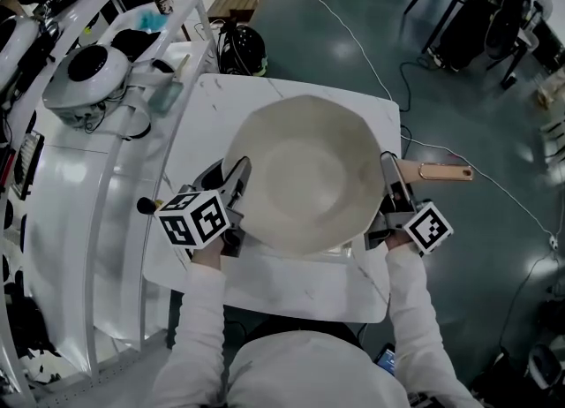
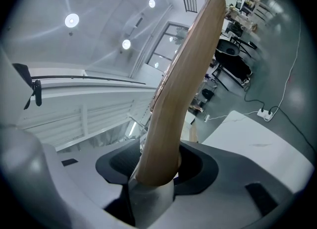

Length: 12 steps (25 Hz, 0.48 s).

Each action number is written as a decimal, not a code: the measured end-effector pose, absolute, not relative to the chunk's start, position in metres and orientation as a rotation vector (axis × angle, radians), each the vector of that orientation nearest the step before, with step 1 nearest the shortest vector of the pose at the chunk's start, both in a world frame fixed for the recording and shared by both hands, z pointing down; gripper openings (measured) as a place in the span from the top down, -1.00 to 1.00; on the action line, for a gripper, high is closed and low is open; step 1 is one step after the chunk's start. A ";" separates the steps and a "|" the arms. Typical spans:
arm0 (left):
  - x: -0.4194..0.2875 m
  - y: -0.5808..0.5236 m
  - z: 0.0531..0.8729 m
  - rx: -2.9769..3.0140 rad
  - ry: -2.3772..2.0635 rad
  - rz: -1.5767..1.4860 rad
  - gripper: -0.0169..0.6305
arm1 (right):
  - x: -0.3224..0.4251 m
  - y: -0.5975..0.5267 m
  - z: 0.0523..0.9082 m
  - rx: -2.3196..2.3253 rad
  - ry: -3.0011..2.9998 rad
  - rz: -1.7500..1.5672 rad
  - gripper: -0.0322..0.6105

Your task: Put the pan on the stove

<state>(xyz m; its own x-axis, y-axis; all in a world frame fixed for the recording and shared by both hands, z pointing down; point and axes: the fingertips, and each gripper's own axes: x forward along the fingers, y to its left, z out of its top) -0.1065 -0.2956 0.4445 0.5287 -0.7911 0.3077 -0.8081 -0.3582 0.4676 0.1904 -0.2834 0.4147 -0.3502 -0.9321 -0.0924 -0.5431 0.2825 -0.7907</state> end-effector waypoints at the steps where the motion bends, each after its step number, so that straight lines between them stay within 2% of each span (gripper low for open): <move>1: -0.106 -0.297 0.445 2.195 -1.296 0.043 0.52 | 0.191 -0.285 0.416 -1.316 2.000 -0.911 0.20; 12: -0.107 -0.311 0.455 2.202 -1.317 0.083 0.52 | 0.190 -0.300 0.430 -1.295 1.989 -0.916 0.20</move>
<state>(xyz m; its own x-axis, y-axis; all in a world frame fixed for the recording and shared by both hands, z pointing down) -0.1071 -0.3109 0.4552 0.5139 -0.7920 0.3296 -0.8270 -0.3553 0.4358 0.1899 -0.3001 0.4299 -0.3535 -0.9294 -0.1055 -0.5243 0.2903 -0.8005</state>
